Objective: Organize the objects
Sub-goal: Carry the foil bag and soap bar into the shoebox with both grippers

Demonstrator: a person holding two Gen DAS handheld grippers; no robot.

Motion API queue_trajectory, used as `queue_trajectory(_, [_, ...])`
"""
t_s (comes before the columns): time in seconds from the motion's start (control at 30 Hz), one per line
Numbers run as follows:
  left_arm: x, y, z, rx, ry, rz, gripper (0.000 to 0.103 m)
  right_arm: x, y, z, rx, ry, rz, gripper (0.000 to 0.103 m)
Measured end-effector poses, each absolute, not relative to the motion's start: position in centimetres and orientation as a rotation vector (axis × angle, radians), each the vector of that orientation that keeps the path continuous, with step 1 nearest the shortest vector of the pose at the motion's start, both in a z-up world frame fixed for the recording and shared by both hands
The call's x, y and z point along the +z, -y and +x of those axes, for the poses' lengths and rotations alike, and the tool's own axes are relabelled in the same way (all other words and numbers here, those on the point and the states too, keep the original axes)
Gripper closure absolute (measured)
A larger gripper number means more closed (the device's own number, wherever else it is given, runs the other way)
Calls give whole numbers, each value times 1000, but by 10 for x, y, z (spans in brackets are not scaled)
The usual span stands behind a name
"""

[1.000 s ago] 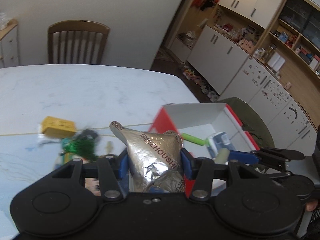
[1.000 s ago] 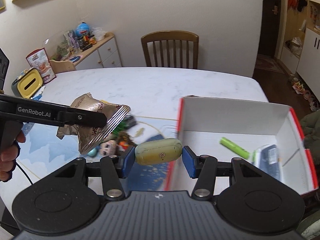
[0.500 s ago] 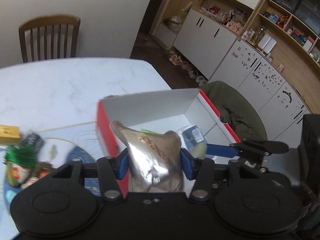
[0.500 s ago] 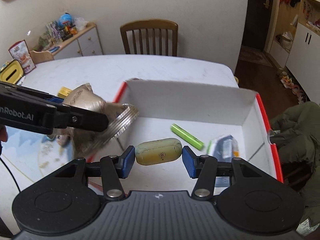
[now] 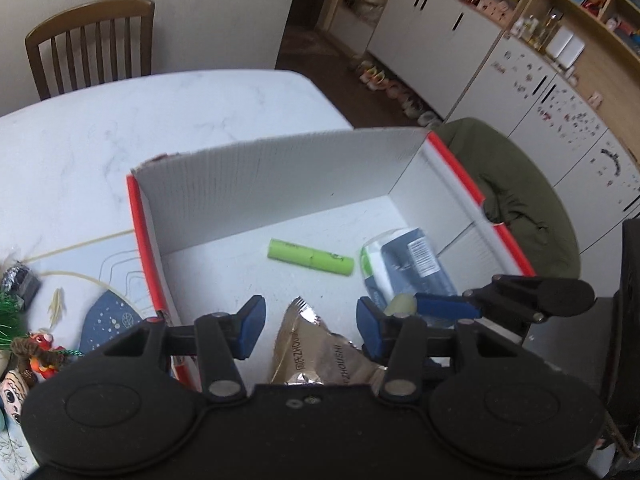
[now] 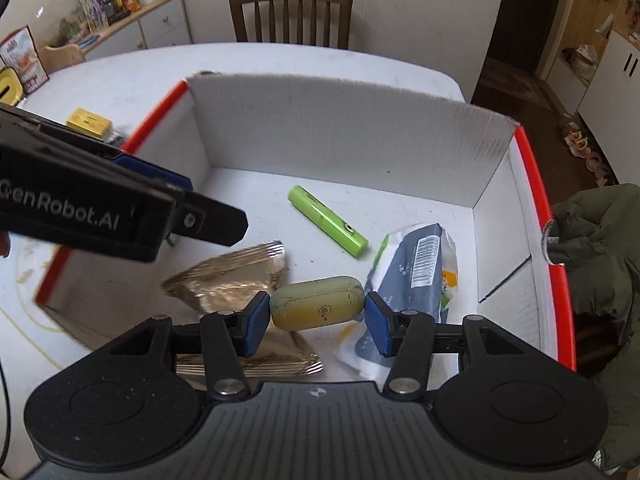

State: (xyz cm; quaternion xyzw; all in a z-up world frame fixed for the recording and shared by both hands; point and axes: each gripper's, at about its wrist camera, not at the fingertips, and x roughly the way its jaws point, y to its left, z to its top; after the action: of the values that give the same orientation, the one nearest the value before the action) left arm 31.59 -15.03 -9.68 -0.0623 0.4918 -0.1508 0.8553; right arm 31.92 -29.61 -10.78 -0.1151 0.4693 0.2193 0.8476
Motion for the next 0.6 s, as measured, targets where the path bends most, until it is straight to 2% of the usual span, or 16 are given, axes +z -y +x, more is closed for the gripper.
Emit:
queue_trajectory(0.43, [-112,164,324,-280,-1058,-96,53,-124,303,338,496,-1047,-231,52])
queue_trajectory(0.6, [-108,165,323,-278,-1043,-89,47,-112,311,333,524,-1025,-188,49])
